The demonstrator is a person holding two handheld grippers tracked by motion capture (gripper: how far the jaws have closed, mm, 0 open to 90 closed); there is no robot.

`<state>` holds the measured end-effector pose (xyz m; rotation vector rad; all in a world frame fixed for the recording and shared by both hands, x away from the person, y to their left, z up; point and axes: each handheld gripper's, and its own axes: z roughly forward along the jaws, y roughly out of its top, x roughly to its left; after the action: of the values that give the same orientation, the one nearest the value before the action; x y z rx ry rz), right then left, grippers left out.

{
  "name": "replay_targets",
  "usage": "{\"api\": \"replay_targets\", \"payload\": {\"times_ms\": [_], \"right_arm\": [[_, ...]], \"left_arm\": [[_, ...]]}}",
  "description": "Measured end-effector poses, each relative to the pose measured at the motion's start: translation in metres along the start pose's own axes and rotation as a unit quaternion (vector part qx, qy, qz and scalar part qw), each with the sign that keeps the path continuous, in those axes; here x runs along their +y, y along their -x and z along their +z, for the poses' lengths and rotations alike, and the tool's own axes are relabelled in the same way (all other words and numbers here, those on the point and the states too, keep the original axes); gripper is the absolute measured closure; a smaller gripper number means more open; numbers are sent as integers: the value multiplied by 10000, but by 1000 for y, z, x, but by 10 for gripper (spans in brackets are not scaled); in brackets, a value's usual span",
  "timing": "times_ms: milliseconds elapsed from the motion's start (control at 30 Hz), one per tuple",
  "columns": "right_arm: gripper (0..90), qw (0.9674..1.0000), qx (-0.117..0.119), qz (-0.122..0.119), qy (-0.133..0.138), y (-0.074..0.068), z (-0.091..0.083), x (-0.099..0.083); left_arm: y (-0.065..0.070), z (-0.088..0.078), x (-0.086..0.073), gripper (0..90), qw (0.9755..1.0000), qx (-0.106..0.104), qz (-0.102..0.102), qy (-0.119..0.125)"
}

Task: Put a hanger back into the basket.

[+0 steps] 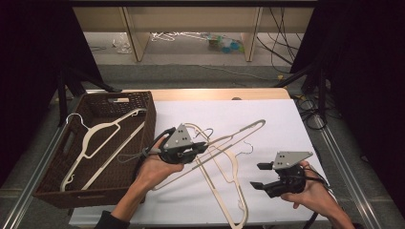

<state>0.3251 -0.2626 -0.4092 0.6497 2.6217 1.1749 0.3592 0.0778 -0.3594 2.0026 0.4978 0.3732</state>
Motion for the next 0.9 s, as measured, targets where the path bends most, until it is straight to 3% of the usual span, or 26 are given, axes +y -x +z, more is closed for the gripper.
{"api": "replay_targets", "payload": {"times_ms": [200, 500, 733, 900], "right_arm": [[289, 9998, -53, 145, -142, -1, 9, -7], [292, 9996, -6, 134, -229, -2, 14, -11], [287, 9996, 33, 114, -237, -3, 15, -12], [273, 9995, 20, 180, -243, -3, 13, -13]], "left_arm": [[-6, -18, 12, 857, 9978, -149, -581, 286], [-14, -58, 43, 857, 9931, -280, -974, 581], [-36, -105, 64, 857, 9910, 169, -1006, 866], [-58, -144, 61, 857, 9889, 767, -922, 875]]}}
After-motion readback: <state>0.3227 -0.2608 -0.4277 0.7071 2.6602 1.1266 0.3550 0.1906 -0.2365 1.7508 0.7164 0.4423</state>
